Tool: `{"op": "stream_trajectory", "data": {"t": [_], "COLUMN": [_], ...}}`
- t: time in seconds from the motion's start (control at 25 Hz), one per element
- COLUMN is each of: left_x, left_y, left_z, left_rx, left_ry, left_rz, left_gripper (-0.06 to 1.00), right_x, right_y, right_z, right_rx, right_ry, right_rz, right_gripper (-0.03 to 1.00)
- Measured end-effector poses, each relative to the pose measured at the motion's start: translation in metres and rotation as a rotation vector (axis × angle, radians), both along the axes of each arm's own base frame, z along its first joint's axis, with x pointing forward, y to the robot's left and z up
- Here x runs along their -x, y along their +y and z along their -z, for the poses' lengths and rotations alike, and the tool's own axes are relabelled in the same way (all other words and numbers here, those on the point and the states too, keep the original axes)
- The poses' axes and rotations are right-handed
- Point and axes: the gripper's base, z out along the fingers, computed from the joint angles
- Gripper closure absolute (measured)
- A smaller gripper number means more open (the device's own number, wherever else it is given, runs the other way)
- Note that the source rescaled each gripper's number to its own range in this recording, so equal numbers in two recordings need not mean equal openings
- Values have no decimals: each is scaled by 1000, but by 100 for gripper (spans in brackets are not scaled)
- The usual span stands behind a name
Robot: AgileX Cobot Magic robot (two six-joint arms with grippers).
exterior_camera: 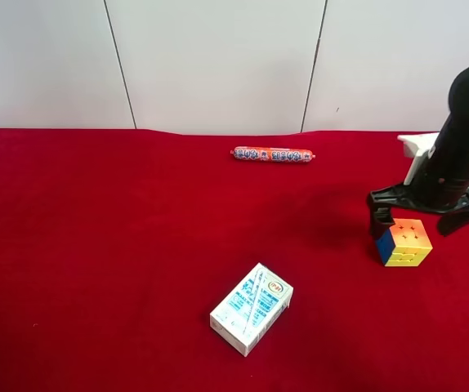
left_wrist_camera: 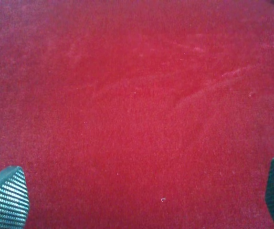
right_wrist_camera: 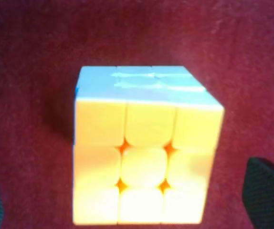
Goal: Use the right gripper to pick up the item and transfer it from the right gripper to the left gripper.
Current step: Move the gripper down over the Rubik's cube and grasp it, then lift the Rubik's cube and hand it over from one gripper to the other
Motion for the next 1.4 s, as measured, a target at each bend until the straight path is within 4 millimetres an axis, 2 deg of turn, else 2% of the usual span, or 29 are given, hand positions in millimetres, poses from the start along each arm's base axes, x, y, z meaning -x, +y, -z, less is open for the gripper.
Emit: {"op": "stream_trajectory", "data": {"t": [0.24, 0.44, 0.52, 0.68, 0.88, 1.2, 1.32, 1.4], "left_x": [0, 0, 0, 0, 0, 0, 0, 0], "left_y": [0, 0, 0, 0, 0, 0, 0, 0], "left_z": [0, 0, 0, 0, 0, 0, 0, 0], "left_rx": [0, 0, 0, 0, 0, 0, 0, 0], "left_ry": [0, 0, 0, 0, 0, 0, 0, 0], "left_rz": [0, 0, 0, 0, 0, 0, 0, 0], "left_gripper": [-6, -6, -6, -6, -6, -6, -6, -6], "right_x": [-6, -7, -7, -8, -9, -9, -8, -7], "right_y": [0, 0, 0, 0, -1, -1, -1, 2], "right_z": [26, 32, 32, 32, 32, 30, 18, 0], "right_rx": [5, 10, 11, 15, 25, 26, 30, 38], "right_ry": [49, 54, 53, 42, 37, 35, 30, 2], "right_rz": [-4, -9, -10, -16, -27, -28, -30, -49], "right_gripper": [-3, -3, 2, 34, 97, 96, 96, 96]}}
